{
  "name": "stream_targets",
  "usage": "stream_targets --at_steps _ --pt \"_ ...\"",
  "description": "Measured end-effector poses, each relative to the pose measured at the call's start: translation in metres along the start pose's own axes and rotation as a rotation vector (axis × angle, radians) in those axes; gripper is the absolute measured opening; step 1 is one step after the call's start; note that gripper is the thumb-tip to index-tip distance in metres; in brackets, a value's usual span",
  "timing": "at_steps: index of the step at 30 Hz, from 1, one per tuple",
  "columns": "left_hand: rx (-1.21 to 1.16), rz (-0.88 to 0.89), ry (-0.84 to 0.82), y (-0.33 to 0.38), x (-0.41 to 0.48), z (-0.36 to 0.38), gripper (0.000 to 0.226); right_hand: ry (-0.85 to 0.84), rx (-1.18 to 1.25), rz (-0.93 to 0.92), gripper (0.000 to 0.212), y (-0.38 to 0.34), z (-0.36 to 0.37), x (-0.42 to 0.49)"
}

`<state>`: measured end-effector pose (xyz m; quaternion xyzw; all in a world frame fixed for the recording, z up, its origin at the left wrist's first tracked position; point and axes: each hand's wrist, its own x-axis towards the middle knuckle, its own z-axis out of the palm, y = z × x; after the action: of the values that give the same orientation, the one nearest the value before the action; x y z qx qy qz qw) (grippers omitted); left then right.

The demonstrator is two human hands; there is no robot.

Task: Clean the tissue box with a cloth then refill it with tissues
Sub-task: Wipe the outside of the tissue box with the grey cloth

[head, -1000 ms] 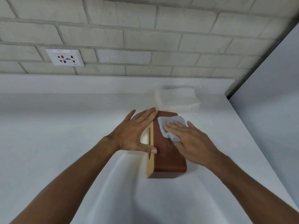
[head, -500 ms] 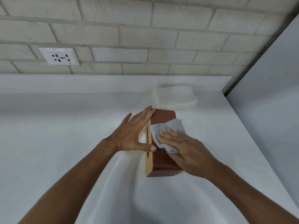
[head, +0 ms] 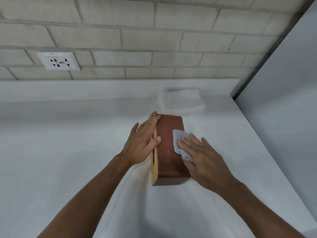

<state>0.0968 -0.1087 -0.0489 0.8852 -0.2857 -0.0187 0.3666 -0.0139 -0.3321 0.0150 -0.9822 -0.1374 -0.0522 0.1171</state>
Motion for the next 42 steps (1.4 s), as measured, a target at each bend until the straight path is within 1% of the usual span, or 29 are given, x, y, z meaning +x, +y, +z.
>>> stream_targets --at_steps 2,4,6,9,10,11,13,14,15,17,18,20,21,23,26,29,31,33,35,37,38,40,42 --pt "-0.037 0.000 0.038 0.002 -0.001 0.006 0.072 -0.008 0.009 -0.097 0.050 -0.020 0.008 -0.006" --pt "-0.071 -0.003 0.067 0.004 -0.002 0.009 0.071 -0.068 0.040 -0.185 0.051 -0.026 0.010 -0.020" --pt "-0.086 -0.016 0.071 0.004 -0.001 0.010 0.072 -0.049 0.013 -0.147 0.051 -0.011 0.008 -0.022" --pt "-0.081 -0.015 0.075 0.006 -0.003 0.010 0.072 -0.023 -0.061 0.031 0.050 0.009 0.002 -0.003" --pt "-0.081 -0.011 0.084 0.006 -0.002 0.011 0.072 -0.032 -0.082 0.039 0.051 0.006 0.001 0.003" --pt "-0.079 -0.005 0.089 0.006 -0.002 0.011 0.071 -0.043 -0.092 0.004 0.052 -0.003 0.003 0.005" --pt "-0.088 0.016 0.104 0.005 -0.001 0.013 0.069 -0.073 -0.071 -0.132 0.053 -0.020 0.010 -0.003" --pt "-0.141 0.016 0.118 0.005 0.000 0.014 0.065 -0.092 -0.053 -0.183 0.053 -0.024 0.012 -0.010" --pt "-0.253 -0.011 0.122 0.007 -0.001 0.015 0.062 -0.113 -0.033 -0.193 0.053 -0.023 0.011 -0.013" --pt "-0.543 -0.096 0.107 0.013 -0.002 0.015 0.060 -0.133 0.028 -0.128 0.054 -0.012 0.006 -0.010" --pt "-0.659 -0.130 0.114 0.016 -0.001 0.014 0.056 -0.139 0.063 -0.083 0.055 -0.007 0.004 -0.006" --pt "-0.810 -0.210 0.174 0.020 0.007 0.015 0.044 -0.159 0.103 -0.052 0.057 0.000 0.002 0.000" --pt "-0.872 -0.250 0.204 0.022 0.012 0.015 0.042 -0.163 0.107 -0.057 0.057 0.000 0.002 0.002" --pt "-0.968 -0.315 0.210 0.022 0.021 0.016 0.047 -0.171 0.089 -0.068 0.058 -0.002 0.004 0.001" --pt "-0.987 -0.324 0.167 0.020 0.024 0.015 0.051 -0.169 0.090 -0.047 0.056 0.002 0.003 -0.003" --pt "-0.955 -0.294 0.163 0.021 0.024 0.014 0.049 -0.122 0.131 0.063 0.058 0.007 0.001 0.005" --pt "-0.922 -0.285 0.179 0.021 0.025 0.017 0.044 -0.099 0.108 0.076 0.061 -0.001 0.003 0.014" --pt "-0.920 -0.270 0.204 0.023 0.026 0.020 0.039 -0.121 0.113 0.012 0.062 -0.018 0.007 0.019" --pt "-0.982 -0.265 0.220 0.026 0.027 0.022 0.033 -0.157 0.107 -0.112 0.058 -0.031 0.011 0.011" --pt "-0.991 -0.260 0.224 0.027 0.026 0.020 0.032 -0.153 0.077 -0.211 0.054 -0.027 0.010 -0.005" --pt "-0.963 -0.262 0.221 0.027 0.026 0.020 0.032 -0.155 0.079 -0.222 0.053 -0.019 0.008 -0.012" --pt "-0.921 -0.265 0.218 0.026 0.025 0.018 0.034 -0.139 0.091 -0.163 0.053 0.001 0.002 -0.019" --pt "-0.888 -0.266 0.213 0.024 0.026 0.019 0.036 -0.111 0.119 -0.020 0.054 0.011 -0.002 -0.013"
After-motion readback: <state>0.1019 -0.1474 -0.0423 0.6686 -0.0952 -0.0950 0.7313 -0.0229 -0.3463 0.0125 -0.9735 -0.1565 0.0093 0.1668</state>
